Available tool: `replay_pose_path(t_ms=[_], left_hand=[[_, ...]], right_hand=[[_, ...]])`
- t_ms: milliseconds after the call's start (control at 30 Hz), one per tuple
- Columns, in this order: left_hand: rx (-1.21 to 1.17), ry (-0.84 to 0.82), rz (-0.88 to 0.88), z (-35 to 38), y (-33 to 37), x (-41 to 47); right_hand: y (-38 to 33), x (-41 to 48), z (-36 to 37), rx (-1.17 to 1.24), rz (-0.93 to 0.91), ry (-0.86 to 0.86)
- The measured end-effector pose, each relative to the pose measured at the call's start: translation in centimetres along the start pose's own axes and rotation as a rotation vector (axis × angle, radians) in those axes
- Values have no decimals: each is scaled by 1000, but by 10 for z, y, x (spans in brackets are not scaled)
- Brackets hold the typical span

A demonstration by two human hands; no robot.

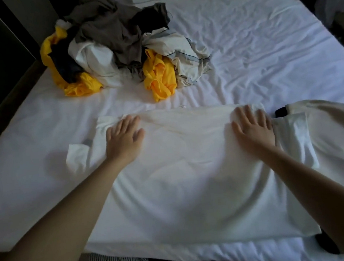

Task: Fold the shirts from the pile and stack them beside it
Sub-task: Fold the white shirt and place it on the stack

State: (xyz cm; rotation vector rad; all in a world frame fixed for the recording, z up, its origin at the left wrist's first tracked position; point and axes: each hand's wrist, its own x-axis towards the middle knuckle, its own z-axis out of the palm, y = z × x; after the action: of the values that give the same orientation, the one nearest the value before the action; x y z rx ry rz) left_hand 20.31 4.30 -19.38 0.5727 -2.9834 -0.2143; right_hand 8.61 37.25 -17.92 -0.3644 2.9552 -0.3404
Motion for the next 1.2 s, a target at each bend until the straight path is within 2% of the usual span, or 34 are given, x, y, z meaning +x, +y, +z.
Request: replay_pose_path(t_ms=[133, 233, 300, 367, 467, 533, 633, 700, 733, 800, 833, 900, 1000, 1100, 1167, 1200], left_hand=[[-104, 76, -207, -15, -14, 21], [-160, -56, -502, -32, -27, 36], [-282, -66, -500, -39, -30, 43], [-398, 11, -458, -45, -30, 46], [-262, 159, -523, -46, -22, 39], [-134, 247, -435, -38, -6, 27], [-115, 295, -35, -17, 37, 6], [-172, 228, 277, 0, 75, -11], [-180, 140, 415, 6, 95, -21], [-123, -27, 578, 17, 124, -37], [-84, -83, 579, 18, 130, -41], [-27, -135, 457, 16, 123, -33], [39, -120, 233, 8, 99, -14], [41, -126, 126, 4, 97, -12], [-11, -146, 81, 0, 113, -12], [-45, -124, 87, -4, 125, -11]], right_hand=[[4, 19, -10, 115, 106, 192], [11, 35, -20, 248, 238, 178], [11, 43, -23, 362, 304, 185], [10, 45, -27, 491, 353, 266], [7, 38, -28, 549, 369, 379], [2, 28, -25, 404, 278, 430], [-21, 3, -16, 247, 12, 469], [-41, -20, -4, 226, -251, 334], [-49, -31, 5, 182, -380, 234], [-53, -50, 21, 56, -476, 49], [-48, -53, 26, 16, -448, 18], [-34, -51, 25, -30, -343, 23], [-14, -54, 12, -61, -163, 50], [0, -76, 7, -30, -84, 72], [8, -93, 5, 17, -117, 174], [12, -99, 0, 45, -138, 293]])
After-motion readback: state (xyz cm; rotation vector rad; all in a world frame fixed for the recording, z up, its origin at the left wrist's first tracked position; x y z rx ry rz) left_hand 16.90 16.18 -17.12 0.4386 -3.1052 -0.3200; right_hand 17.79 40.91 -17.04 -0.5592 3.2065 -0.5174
